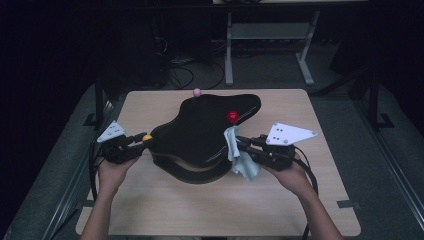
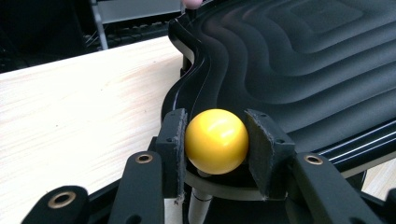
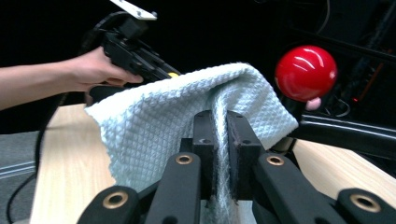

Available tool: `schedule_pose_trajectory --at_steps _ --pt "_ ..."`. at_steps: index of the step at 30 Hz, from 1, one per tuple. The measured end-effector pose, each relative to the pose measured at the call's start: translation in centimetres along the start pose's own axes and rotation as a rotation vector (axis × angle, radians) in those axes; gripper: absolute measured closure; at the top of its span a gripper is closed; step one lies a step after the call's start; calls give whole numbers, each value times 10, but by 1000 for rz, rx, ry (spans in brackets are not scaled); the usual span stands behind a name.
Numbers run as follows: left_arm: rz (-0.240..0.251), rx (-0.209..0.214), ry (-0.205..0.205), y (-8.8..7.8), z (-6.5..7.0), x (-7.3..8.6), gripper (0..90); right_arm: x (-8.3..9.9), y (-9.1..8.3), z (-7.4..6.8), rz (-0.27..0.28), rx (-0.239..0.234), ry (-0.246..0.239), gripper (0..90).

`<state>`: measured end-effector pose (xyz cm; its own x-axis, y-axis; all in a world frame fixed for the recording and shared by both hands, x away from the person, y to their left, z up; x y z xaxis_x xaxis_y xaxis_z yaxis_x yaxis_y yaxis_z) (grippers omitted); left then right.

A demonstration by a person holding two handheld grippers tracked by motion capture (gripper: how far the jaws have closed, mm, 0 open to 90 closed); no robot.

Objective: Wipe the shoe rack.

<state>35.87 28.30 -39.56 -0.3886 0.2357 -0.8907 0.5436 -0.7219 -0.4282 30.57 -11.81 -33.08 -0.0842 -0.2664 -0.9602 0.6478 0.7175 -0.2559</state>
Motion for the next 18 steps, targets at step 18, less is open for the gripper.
schedule_pose_trajectory --at_steps 18 --pt "5 3 6 0 3 2 603 9 16 35 -17 166 88 829"
Point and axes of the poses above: each handheld gripper's, and its own axes: y roughly forward along the jaws, x roughly out of its underside, z roughly to its right, the point moved 3 cm from there along y, roughly forward along the jaws, and after that the axes turned 11 degrees about x, right-handed, at the moved point
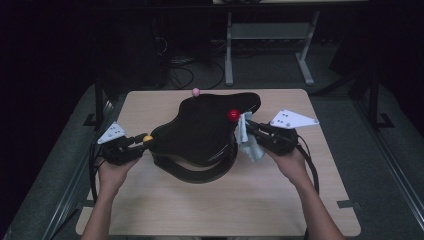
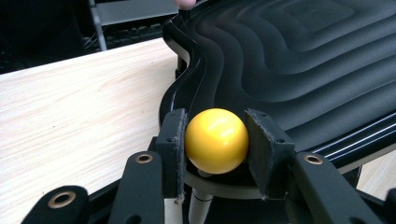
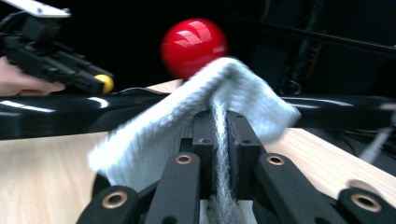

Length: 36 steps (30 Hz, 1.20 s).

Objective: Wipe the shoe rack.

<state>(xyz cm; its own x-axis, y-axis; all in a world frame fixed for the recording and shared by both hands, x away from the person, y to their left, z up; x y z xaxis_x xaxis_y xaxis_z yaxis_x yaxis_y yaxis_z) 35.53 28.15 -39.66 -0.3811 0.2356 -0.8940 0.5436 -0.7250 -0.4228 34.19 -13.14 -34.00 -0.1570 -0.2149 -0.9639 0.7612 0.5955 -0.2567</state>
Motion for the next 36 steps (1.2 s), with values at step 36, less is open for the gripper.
schedule_pose_trajectory --at_steps 36 --pt "3 4 10 -1 1 1 603 -5 9 4 9 -5 17 827"
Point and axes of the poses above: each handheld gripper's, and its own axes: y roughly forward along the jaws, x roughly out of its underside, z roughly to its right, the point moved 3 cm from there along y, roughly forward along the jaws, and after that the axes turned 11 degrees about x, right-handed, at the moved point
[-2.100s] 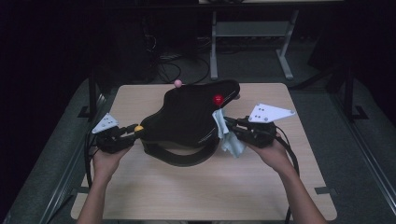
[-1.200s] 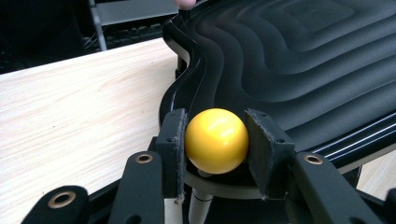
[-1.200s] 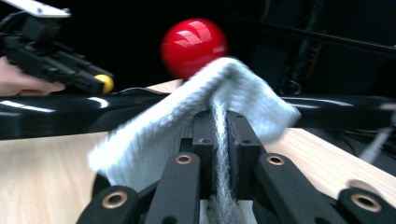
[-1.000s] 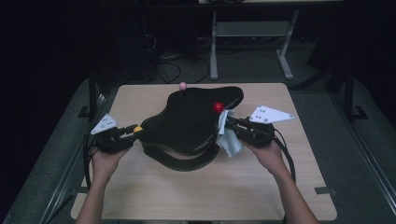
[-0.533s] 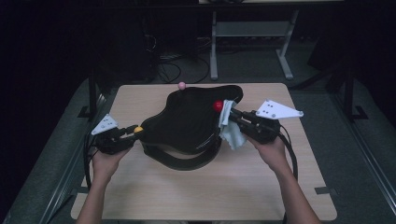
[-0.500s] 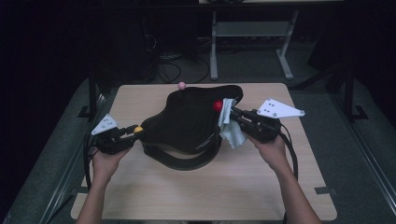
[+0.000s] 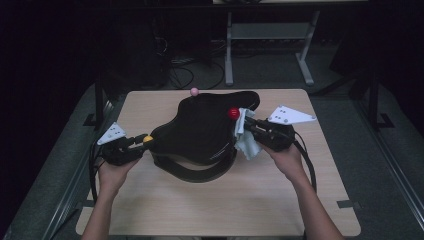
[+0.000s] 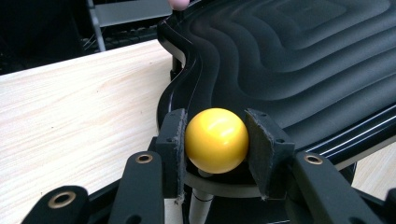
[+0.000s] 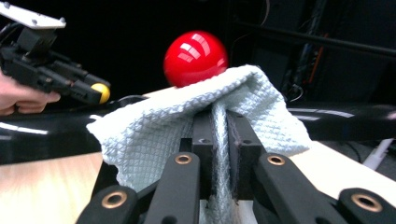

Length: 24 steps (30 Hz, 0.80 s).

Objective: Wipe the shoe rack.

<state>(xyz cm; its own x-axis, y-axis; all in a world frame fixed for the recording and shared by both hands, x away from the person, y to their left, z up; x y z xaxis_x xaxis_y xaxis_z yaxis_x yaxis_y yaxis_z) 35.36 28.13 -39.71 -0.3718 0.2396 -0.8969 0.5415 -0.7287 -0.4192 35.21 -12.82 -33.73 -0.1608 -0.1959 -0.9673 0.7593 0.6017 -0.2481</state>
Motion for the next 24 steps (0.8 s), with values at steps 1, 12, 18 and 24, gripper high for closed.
schedule_pose_trajectory --at_steps 1,12,18,24 --pt "1 0 0 0 0 0 603 1 1 -1 4 -7 -6 827" --pt "-12 -17 2 -8 -2 2 602 4 -7 -24 -12 -81 -29 830" --pt "-19 -22 8 -15 -3 4 603 4 -11 -37 -6 -115 -60 829" --pt "-14 -28 3 -15 -2 5 601 2 -9 -19 -21 -41 -59 829"
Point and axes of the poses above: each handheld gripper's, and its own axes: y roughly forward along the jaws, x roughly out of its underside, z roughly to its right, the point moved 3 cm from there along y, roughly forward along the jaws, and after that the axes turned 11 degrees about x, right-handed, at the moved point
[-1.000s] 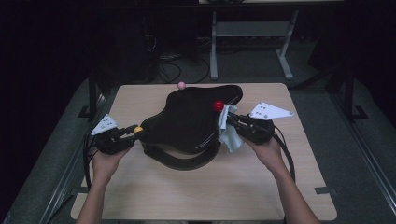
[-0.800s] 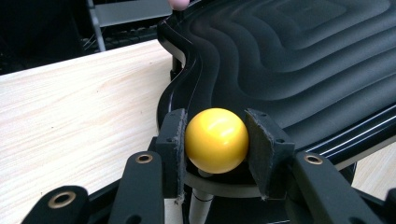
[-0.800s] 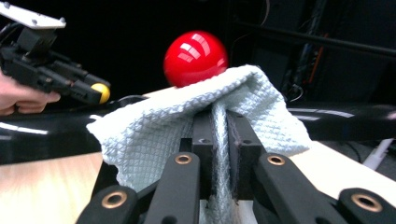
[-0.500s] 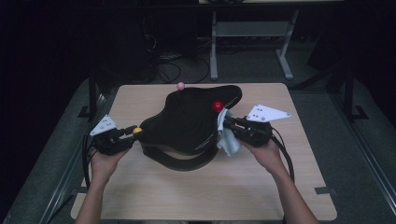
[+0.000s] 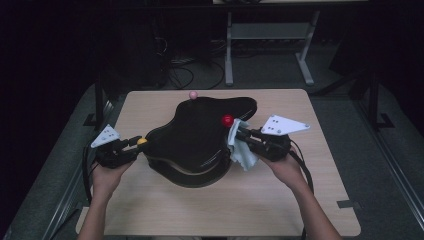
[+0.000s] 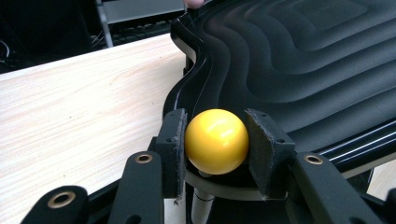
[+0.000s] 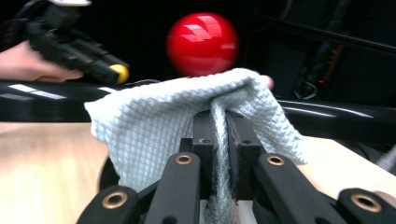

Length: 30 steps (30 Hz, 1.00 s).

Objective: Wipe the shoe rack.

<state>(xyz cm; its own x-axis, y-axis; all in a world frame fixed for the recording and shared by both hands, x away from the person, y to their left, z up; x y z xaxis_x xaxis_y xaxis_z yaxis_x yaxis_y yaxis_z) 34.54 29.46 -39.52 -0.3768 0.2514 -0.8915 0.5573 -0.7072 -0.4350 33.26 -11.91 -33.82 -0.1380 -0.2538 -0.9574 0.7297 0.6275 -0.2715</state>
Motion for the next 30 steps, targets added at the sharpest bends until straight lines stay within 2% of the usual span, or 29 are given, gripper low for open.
schedule_pose_trajectory --at_steps 9,11,14,15,17,19,23,26,30 --pt "4 -6 3 1 0 1 602 -4 3 40 1 122 41 828" --pt "3 -5 3 1 0 0 602 -5 4 47 -3 137 51 827" --pt "2 -1 5 1 -1 0 603 -4 4 46 -2 119 60 827" --pt "3 1 4 1 -1 0 603 -5 4 42 -3 98 54 828" --pt "2 2 5 1 -1 0 603 -6 5 37 -11 91 20 827" --pt "2 1 4 1 -2 0 603 -7 6 43 -10 97 25 827" --pt "1 -1 5 1 -2 0 603 -12 10 67 -22 145 59 826" --pt "5 1 -2 1 -2 0 603 -12 14 80 -38 155 75 826" --pt "6 -1 -4 1 -4 0 603 -11 14 75 -30 130 79 826"
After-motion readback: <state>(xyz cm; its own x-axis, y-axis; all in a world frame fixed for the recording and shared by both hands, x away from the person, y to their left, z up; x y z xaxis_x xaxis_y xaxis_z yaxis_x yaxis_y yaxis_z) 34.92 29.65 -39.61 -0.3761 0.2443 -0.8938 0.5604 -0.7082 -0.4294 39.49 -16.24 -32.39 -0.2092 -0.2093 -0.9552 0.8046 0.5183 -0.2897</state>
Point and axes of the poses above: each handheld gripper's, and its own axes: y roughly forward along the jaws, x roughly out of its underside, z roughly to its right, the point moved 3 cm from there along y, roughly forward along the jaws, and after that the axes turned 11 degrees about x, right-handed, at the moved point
